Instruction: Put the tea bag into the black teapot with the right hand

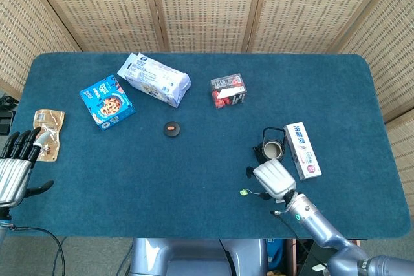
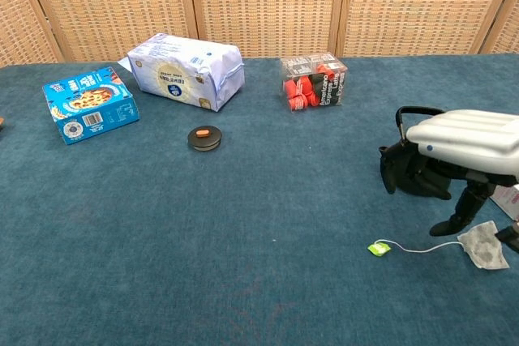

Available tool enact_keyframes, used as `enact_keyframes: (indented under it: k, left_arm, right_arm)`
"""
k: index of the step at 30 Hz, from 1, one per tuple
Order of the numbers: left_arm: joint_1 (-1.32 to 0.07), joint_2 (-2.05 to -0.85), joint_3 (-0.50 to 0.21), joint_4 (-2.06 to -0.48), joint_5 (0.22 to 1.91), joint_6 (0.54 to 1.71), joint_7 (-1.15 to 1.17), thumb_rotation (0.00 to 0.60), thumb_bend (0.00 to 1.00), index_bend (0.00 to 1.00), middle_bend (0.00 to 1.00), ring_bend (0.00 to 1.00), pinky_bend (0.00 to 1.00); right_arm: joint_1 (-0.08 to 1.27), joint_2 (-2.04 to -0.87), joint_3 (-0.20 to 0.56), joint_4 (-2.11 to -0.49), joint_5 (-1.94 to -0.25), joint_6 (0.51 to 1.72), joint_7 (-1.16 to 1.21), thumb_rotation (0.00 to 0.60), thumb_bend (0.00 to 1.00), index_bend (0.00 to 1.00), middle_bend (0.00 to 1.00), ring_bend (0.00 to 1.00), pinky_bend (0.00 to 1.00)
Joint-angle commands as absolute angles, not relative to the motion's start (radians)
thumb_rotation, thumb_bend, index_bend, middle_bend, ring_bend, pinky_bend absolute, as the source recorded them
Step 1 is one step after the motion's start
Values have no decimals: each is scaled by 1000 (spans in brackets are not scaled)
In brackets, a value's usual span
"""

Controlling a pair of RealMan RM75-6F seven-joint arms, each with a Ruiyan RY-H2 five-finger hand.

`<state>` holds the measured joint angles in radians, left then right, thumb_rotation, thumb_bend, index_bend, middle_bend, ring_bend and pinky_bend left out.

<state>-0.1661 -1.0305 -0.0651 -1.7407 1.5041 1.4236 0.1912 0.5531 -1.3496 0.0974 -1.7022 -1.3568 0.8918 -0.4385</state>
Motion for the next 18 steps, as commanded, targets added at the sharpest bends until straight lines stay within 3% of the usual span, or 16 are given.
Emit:
enact_keyframes:
  k: [1,18]
  left_arm:
    - [-168,-1032,-65,-1739,1504,1422,191,600,71,0,0,0,0]
    - [-174,-1041,-63,-1728,1502,1419,183,600,71,0,0,0,0]
  right_arm:
    - [570,-1368,88,-1696,-1322,876,-484,600,255,469,843,904,935]
    - [626,-1456,70,-1656,-1213,860,-617,600,265,521,870,929,955]
